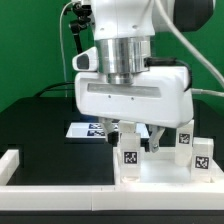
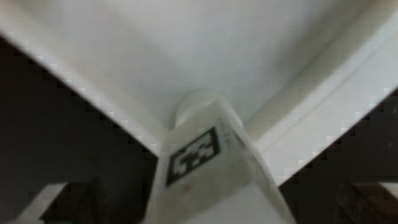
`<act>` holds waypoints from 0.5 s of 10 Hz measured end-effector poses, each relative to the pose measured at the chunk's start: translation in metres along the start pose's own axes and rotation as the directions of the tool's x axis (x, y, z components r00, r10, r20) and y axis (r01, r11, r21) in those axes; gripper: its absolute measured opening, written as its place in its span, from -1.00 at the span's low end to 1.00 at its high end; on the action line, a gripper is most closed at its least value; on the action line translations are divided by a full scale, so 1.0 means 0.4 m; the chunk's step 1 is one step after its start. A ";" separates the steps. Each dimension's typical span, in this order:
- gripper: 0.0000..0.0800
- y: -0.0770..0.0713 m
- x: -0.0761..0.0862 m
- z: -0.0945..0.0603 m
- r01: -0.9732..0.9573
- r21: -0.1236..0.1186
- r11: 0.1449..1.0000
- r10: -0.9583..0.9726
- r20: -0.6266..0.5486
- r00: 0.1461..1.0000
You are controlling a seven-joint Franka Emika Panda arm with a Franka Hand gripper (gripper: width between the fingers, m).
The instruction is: Assemble square table
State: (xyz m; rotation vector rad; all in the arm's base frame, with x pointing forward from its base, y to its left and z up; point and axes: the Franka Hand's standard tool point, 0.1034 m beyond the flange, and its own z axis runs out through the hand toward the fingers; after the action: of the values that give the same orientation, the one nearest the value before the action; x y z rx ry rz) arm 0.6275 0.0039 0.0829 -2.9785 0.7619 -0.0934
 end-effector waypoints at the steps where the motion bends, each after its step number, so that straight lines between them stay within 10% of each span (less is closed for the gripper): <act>1: 0.62 -0.002 0.000 0.001 0.112 -0.001 0.994 -0.112 -0.012 0.994; 5: 0.22 -0.003 -0.005 0.006 0.052 0.000 0.999 -0.052 -0.024 0.998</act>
Offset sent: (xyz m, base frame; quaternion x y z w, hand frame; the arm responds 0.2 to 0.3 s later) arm 0.0000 0.0000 0.0000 0.0000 0.0000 0.0650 0.9979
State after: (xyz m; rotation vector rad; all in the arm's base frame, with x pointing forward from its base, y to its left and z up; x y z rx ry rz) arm 0.6266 0.0062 0.0805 -3.0020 0.6864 -0.1325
